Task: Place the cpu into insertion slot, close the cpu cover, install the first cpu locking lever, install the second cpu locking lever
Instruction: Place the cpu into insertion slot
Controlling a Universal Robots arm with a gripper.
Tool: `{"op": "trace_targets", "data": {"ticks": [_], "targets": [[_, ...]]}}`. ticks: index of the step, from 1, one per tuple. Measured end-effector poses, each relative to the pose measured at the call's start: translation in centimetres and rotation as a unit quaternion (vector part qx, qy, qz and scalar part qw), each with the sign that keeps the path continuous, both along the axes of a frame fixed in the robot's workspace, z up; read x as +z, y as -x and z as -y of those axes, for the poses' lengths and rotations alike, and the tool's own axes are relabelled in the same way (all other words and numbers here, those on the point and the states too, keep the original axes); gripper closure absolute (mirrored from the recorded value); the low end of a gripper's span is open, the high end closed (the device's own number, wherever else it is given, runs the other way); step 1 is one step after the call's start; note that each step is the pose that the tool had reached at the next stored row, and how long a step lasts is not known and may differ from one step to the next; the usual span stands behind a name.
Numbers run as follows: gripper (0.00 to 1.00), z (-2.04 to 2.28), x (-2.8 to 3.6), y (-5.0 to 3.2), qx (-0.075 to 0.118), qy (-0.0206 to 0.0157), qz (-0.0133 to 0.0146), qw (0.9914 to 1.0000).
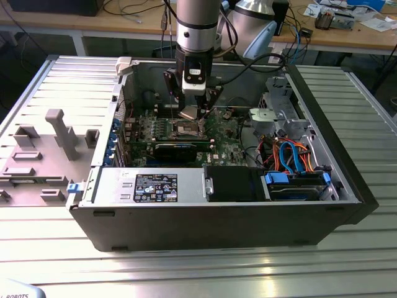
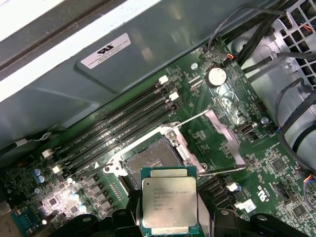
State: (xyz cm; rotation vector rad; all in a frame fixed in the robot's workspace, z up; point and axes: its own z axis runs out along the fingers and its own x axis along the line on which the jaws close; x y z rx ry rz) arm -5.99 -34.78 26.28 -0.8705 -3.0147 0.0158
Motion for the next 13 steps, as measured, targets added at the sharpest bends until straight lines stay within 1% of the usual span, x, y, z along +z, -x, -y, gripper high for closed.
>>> {"op": "trace_targets", "data": {"ticks": [13], "targets": [[0.45, 0.0, -0.01, 0.0, -0.007, 0.0008, 0.0, 0.99997]]}}
